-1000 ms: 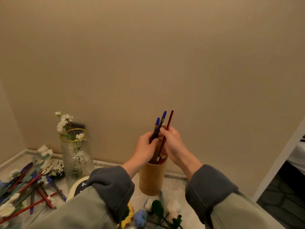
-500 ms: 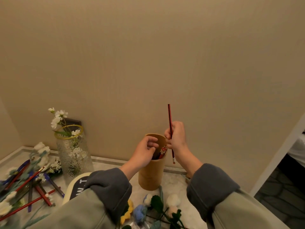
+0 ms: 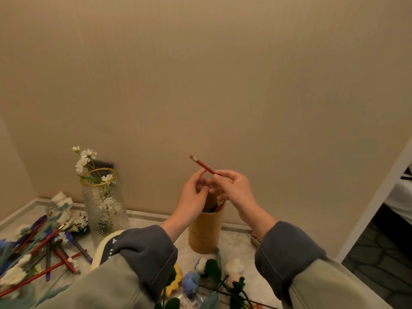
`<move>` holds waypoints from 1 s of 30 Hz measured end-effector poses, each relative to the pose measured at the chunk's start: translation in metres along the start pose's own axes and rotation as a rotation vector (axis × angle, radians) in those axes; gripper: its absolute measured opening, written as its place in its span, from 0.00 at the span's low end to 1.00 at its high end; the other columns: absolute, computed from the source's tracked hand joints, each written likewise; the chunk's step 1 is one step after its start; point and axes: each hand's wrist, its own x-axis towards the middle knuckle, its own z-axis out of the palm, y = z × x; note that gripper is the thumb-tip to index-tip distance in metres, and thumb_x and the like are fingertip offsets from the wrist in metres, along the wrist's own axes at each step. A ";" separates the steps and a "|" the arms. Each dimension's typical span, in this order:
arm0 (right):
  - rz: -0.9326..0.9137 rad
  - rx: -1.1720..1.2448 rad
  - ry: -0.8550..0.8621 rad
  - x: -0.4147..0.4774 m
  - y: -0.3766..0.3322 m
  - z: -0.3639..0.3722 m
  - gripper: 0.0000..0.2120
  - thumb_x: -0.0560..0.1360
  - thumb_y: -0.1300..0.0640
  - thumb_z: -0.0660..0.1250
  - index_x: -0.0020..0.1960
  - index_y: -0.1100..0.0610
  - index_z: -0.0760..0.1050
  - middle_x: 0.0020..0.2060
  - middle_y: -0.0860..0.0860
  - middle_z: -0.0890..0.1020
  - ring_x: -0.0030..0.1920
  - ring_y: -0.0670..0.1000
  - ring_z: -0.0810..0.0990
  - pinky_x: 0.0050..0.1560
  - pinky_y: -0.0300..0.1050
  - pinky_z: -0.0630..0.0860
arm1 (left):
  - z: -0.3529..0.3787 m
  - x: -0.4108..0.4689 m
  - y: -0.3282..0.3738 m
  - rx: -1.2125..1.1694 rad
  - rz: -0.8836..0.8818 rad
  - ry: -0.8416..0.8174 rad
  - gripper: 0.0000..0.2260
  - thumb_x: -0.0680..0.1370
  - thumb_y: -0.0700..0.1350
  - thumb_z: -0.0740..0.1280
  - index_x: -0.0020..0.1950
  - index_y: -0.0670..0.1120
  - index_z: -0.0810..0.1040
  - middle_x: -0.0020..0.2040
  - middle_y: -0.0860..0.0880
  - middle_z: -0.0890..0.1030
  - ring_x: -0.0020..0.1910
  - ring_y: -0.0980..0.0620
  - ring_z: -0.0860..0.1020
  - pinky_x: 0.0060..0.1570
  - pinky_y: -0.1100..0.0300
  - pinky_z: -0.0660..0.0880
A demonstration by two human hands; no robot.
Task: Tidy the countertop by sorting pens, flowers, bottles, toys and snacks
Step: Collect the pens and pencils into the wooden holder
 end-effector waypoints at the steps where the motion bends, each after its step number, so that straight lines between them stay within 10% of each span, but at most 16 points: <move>1: -0.030 -0.052 0.018 0.000 0.001 0.000 0.06 0.78 0.57 0.66 0.54 0.57 0.79 0.38 0.54 0.86 0.34 0.50 0.83 0.32 0.38 0.77 | 0.000 0.000 0.001 0.008 0.012 0.010 0.18 0.81 0.38 0.61 0.67 0.56 0.71 0.50 0.54 0.79 0.52 0.59 0.78 0.53 0.66 0.76; 17: 0.029 -0.310 -0.083 0.006 0.019 0.002 0.07 0.83 0.57 0.56 0.55 0.55 0.72 0.34 0.53 0.81 0.23 0.43 0.73 0.24 0.36 0.68 | 0.005 0.006 0.006 -0.084 0.003 0.012 0.11 0.80 0.44 0.64 0.61 0.50 0.79 0.51 0.57 0.81 0.50 0.64 0.78 0.44 0.76 0.73; 30: -0.007 -0.251 0.061 -0.003 0.035 -0.001 0.07 0.80 0.64 0.59 0.55 0.56 0.73 0.34 0.52 0.79 0.23 0.44 0.73 0.23 0.36 0.67 | 0.007 -0.006 -0.020 0.022 -0.150 -0.014 0.11 0.81 0.40 0.62 0.61 0.47 0.77 0.54 0.50 0.81 0.55 0.53 0.79 0.58 0.55 0.77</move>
